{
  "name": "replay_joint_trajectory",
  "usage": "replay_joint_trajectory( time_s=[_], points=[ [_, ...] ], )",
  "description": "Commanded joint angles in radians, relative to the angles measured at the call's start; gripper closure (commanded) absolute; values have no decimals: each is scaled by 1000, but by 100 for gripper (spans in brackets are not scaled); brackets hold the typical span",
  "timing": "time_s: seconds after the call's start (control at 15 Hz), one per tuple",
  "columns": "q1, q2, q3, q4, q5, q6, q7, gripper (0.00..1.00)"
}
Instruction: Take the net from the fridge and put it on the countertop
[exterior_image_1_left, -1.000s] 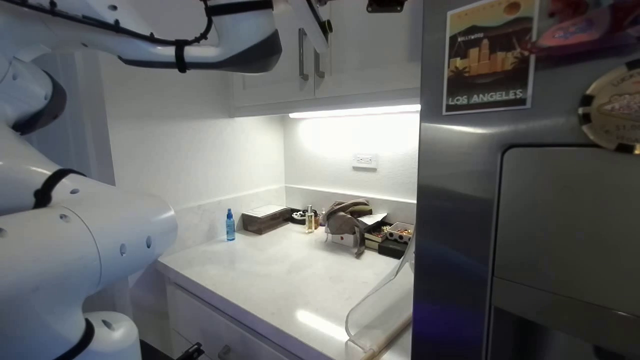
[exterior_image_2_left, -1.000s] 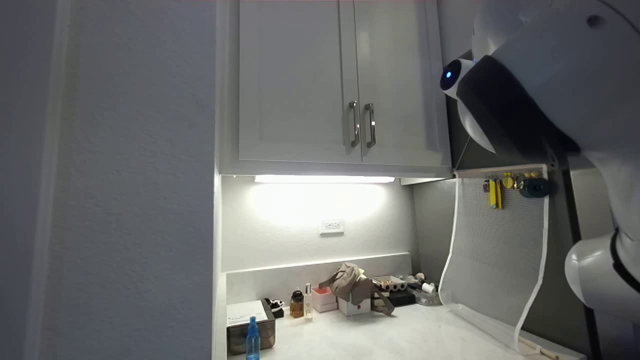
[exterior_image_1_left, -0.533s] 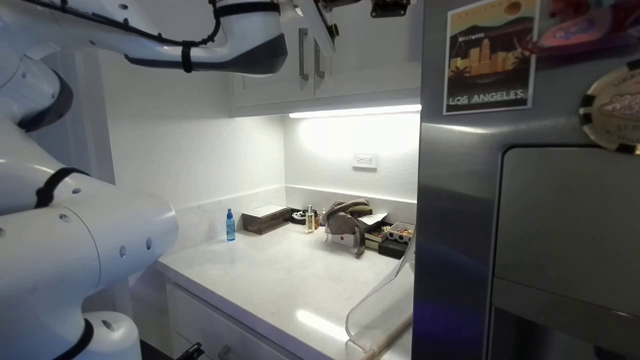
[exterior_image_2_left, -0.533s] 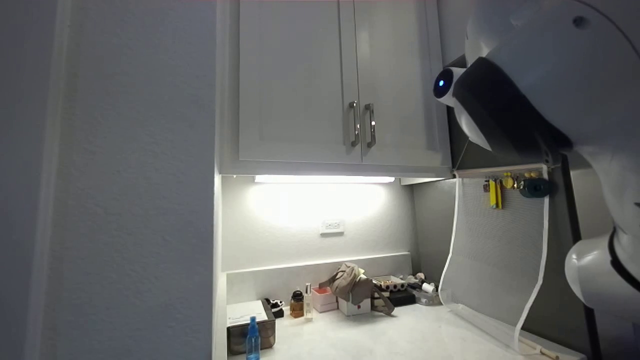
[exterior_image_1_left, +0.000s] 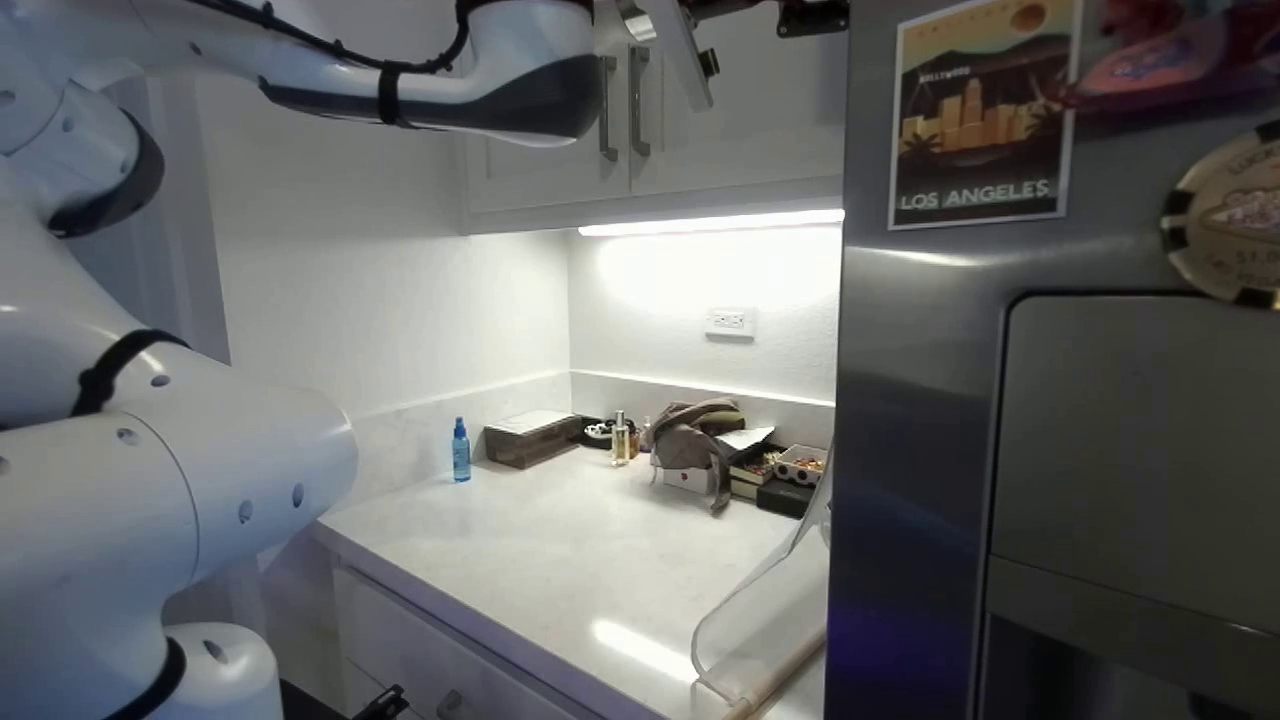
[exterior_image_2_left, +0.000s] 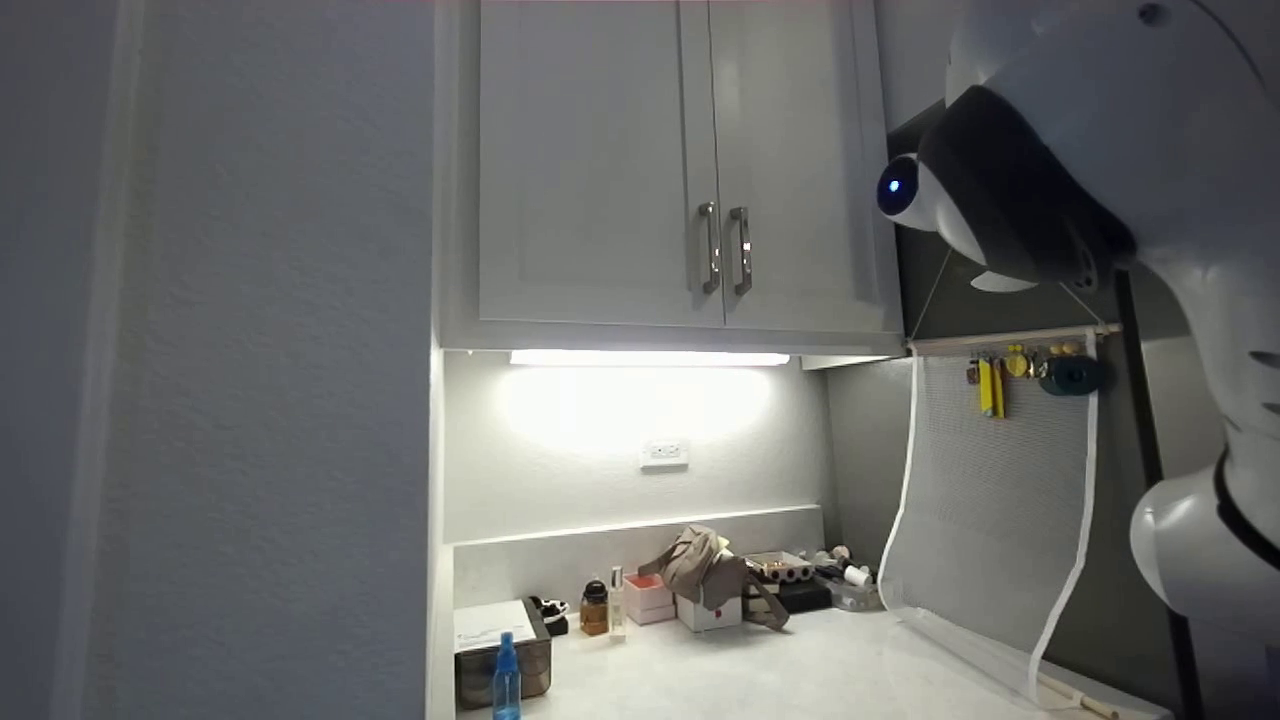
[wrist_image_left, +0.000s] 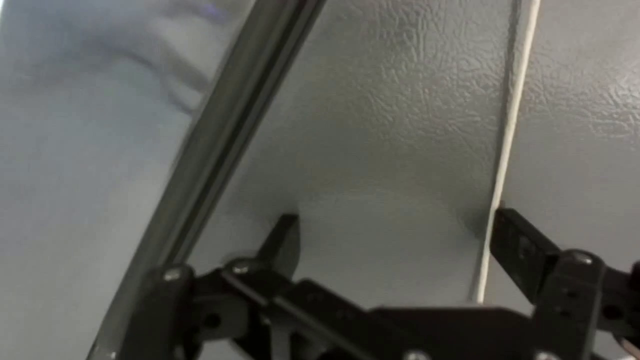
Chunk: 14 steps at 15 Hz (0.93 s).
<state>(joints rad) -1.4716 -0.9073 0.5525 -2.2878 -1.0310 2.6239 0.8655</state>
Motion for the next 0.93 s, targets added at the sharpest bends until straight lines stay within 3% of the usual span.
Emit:
replay_joint_trajectory(
  time_s=[0.0, 0.33, 0.4, 0.47, 0.87],
  points=[
    [32, 82, -10, 51, -126, -9, 87, 0],
    [163, 155, -46, 68, -297, -99, 177, 0],
    [207, 178, -63, 73, -335, -126, 192, 10],
    [257, 199, -87, 75, -374, -156, 204, 28],
    [670, 307, -317, 80, -561, -353, 214, 72]
  ],
)
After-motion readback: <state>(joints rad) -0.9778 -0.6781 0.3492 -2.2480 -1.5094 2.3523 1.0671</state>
